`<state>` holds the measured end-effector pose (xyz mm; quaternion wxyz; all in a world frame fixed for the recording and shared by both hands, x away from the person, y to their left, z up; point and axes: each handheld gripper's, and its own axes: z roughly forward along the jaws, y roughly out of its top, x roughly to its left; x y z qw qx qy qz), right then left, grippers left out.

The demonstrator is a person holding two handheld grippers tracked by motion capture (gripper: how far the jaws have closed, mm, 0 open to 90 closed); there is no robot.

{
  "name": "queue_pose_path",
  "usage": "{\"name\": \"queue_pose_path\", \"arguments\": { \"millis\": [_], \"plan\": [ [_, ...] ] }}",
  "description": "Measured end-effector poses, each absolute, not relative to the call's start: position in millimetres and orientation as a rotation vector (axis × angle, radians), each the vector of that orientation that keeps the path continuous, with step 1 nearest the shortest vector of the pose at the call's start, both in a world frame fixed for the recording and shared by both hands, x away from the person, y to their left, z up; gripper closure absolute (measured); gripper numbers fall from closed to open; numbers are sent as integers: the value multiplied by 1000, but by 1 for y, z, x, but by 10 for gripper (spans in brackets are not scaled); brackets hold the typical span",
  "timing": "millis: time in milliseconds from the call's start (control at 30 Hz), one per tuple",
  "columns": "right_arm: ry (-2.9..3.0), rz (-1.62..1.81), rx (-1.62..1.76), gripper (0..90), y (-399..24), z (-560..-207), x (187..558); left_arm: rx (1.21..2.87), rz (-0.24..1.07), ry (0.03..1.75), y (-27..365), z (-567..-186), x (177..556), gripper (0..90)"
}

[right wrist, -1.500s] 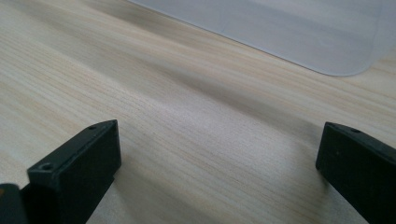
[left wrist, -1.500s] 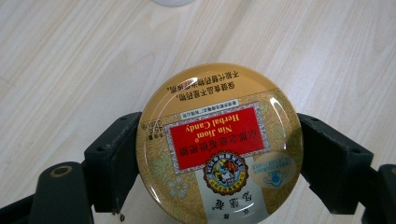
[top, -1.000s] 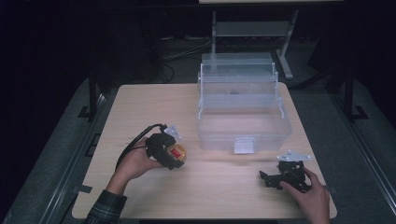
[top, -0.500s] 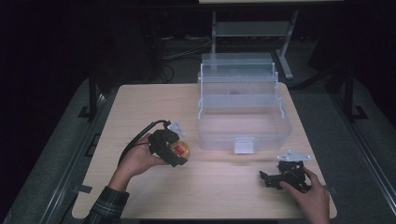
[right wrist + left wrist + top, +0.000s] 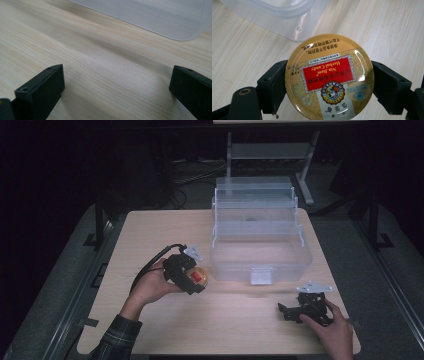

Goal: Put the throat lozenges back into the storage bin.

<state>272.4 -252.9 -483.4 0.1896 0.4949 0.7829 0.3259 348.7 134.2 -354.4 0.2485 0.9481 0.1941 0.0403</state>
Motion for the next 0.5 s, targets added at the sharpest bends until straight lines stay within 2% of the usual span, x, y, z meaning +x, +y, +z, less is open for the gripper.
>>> {"name": "queue_pose_path", "arguments": {
  "millis": [500],
  "plan": [
    [2202, 917, 1393, 0, -253, -483, 272, 2587, 116, 503, 125, -343, 355, 197]
  ]
}}
